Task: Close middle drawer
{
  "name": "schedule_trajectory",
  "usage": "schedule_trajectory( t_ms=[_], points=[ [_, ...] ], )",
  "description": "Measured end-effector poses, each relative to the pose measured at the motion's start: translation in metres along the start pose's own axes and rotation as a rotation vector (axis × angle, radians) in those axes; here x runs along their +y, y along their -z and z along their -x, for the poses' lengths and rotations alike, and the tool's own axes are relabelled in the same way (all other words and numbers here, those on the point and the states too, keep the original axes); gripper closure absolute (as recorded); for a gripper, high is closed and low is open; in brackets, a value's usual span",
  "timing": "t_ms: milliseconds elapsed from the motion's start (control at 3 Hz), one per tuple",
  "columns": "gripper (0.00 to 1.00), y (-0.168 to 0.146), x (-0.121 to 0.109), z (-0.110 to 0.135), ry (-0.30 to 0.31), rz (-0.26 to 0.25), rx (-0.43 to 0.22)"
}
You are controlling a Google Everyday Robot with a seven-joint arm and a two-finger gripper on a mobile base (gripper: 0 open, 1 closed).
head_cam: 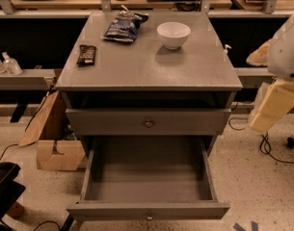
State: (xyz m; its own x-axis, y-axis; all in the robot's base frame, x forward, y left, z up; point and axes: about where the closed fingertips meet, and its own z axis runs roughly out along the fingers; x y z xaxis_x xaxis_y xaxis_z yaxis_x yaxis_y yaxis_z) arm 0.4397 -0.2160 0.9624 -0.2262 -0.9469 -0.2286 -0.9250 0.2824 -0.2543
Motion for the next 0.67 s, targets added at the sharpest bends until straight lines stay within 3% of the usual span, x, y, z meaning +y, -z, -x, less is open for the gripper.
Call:
schedule_trajectory(
  t_ms=[333, 667],
  points=[
    [0.11, -0.038, 0.031, -0.008, -0.015, -0.002, -0.077],
    [0.23, -0.103, 0.069, -0.034, -0.049, 0.028, -0.136]
  ],
)
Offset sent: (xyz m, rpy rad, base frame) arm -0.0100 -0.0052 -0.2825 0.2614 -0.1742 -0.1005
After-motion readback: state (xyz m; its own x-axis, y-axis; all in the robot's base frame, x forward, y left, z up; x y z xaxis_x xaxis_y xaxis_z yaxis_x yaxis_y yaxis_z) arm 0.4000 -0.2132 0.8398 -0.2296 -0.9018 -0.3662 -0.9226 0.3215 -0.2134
